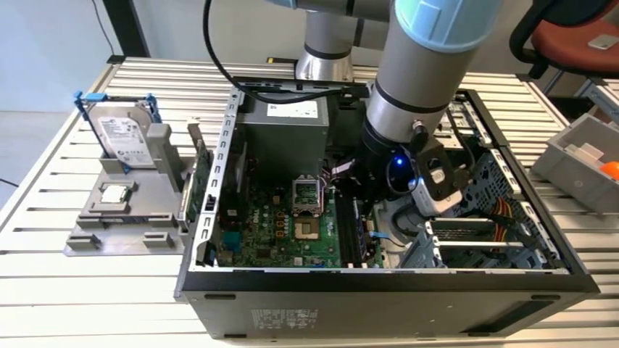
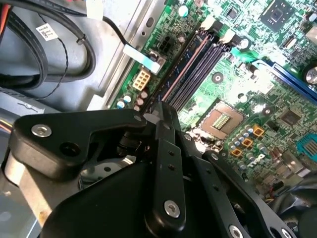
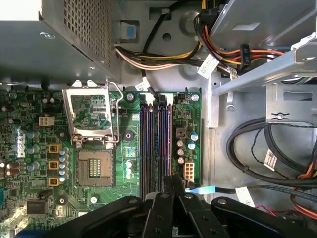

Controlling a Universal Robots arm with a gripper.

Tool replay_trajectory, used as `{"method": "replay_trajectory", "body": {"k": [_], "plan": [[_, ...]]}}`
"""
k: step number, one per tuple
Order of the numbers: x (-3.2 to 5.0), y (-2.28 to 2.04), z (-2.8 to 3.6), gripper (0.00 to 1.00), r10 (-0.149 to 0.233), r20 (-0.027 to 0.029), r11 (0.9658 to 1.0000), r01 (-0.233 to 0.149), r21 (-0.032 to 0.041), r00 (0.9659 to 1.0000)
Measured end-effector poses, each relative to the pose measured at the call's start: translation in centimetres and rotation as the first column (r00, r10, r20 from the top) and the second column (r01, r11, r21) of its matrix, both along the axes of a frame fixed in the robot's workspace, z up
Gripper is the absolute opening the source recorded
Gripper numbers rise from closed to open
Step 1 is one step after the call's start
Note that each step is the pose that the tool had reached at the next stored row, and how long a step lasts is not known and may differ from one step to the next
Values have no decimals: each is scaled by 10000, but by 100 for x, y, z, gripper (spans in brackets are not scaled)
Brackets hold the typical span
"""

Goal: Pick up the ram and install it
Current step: 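Insert the ram into the slot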

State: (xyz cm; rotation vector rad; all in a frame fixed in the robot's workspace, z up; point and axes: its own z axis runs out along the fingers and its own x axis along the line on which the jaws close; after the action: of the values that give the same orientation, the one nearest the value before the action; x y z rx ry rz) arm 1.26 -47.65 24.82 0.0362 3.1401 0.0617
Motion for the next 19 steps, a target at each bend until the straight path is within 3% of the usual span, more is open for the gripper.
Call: {"method": "replay_trajectory", "body": {"k": [19], "plan": [[0, 0, 0, 0, -1, 0, 10000, 1, 73, 10000]]}}
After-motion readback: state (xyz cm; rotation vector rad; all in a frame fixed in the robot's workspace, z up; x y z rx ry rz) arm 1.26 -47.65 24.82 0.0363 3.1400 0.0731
